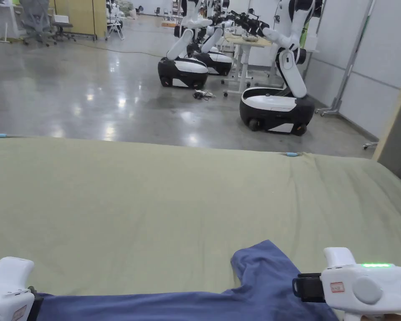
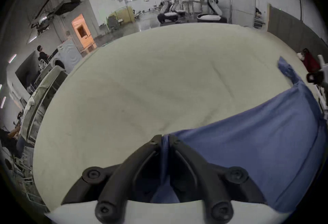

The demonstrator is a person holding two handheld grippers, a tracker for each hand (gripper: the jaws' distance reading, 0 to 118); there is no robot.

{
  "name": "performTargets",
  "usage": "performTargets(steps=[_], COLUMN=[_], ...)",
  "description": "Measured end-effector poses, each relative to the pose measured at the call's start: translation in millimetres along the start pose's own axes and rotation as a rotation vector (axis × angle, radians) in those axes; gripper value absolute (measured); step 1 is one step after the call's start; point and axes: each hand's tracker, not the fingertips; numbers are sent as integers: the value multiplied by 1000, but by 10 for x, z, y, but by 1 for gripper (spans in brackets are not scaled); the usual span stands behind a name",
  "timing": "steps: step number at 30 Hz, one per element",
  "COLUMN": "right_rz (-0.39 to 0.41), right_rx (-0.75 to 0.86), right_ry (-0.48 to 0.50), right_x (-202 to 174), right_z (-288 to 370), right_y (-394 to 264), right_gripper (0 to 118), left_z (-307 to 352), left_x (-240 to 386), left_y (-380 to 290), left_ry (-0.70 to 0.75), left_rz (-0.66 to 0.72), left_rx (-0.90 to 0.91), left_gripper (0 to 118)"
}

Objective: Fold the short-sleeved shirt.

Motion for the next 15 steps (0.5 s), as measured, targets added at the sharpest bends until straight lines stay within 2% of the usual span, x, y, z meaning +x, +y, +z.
performTargets(steps=[3, 5, 6, 7, 8, 10, 11, 13, 15], right_rz=[29, -33, -73, -96, -82, 10, 16, -13, -9], right_rx=[-77, -176, -90, -104, -104, -71, -65, -56, 9], right_ry=[-20, -48, -70, -77, -69, -73, -84, -32, -37], right_x=[-128, -187, -205, -248, -307, -377, -408, -375, -353], right_z=[-225, -316, -205, -140, -82, 43, 99, 233, 529], right_y=[-23, -135, -138, -106, -95, -101, -99, -82, -93], right_gripper=[97, 96, 96, 92, 77, 20, 7, 7, 7], left_z=[143, 191, 183, 167, 170, 189, 172, 221, 343], left_x=[-50, -38, -52, -74, -75, -75, -110, -109, -168], left_y=[34, 39, 37, 34, 34, 39, 32, 29, -18], left_ry=[-11, -13, -10, -8, -7, -5, -9, -2, -1], left_rz=[-5, -2, -8, -13, -14, -5, 5, 9, 34], left_rx=[32, 38, 39, 36, 34, 33, 34, 36, 49], left_gripper=[6, 6, 6, 6, 6, 6, 6, 6, 6])
